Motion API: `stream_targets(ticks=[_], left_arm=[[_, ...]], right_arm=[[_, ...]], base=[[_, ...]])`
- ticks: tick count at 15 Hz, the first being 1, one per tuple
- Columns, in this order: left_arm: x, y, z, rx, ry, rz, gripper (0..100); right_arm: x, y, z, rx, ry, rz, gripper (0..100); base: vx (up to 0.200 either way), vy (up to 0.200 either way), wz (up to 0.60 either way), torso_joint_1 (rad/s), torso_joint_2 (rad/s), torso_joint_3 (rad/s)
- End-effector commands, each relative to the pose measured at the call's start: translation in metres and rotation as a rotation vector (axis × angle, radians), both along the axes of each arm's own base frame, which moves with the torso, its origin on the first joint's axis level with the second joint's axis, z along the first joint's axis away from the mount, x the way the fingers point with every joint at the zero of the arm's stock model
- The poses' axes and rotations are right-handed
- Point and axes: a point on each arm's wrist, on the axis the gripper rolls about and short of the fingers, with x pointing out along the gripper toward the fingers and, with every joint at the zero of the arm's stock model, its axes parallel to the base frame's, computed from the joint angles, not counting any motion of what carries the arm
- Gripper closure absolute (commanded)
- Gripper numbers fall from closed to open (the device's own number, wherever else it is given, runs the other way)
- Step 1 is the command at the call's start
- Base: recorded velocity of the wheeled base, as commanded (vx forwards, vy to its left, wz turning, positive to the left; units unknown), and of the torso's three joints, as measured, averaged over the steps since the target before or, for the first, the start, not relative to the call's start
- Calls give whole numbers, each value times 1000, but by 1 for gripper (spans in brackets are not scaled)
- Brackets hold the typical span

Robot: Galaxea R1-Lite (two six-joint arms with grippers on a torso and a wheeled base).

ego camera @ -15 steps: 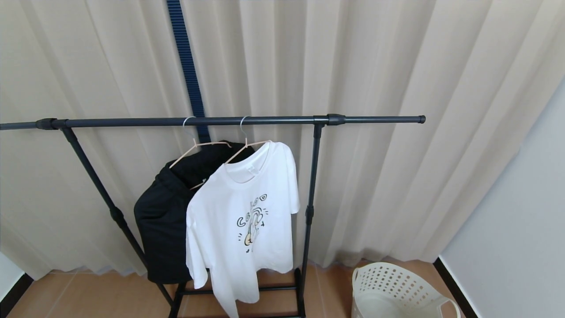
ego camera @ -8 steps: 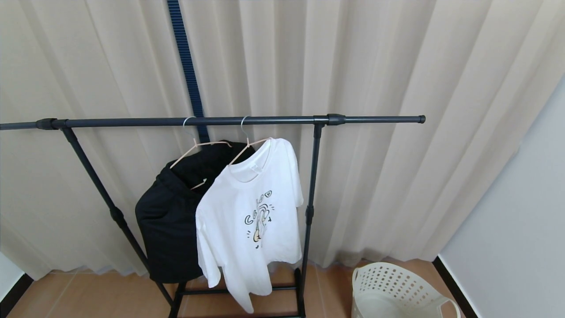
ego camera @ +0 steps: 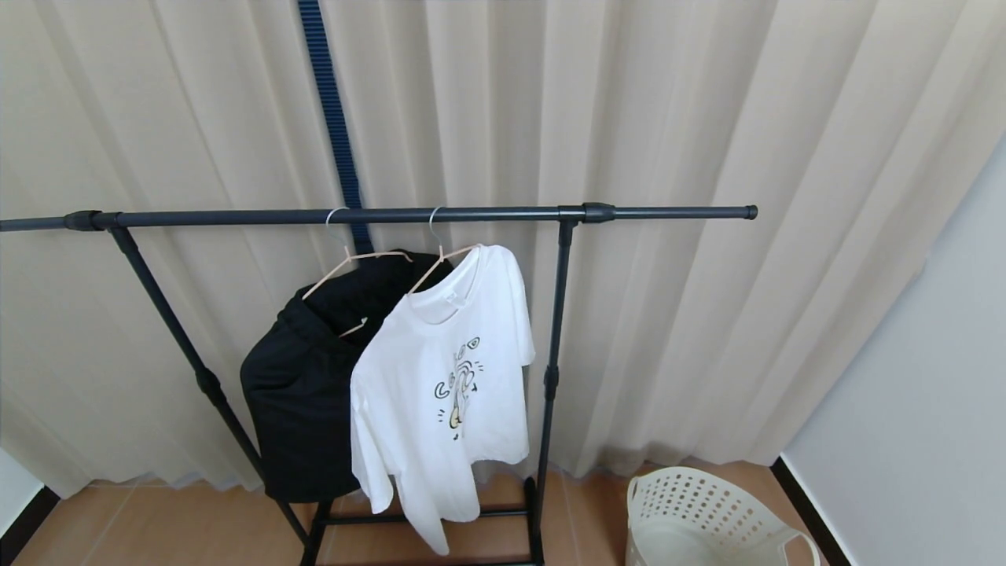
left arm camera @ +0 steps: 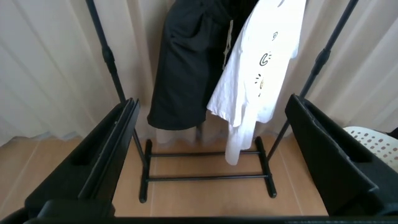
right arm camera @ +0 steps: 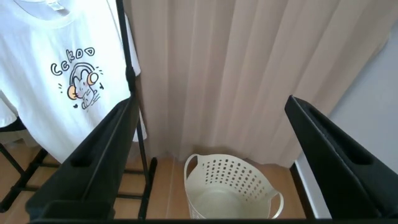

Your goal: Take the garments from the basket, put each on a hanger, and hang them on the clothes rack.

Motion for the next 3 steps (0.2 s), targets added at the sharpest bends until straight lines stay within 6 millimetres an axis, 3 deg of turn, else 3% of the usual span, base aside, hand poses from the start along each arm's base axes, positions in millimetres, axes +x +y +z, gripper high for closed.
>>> stream_targets(ticks=[1, 3], left_arm=[[0, 0, 0, 0, 6, 1, 0], [0, 0, 0, 0, 6, 0, 0]], right_arm=[[0, 0, 0, -1, 2, 1, 0], [0, 0, 0, 0, 1, 1, 0]], base=[[0, 0, 0, 0, 0, 0], [0, 0, 0, 0, 0, 0]])
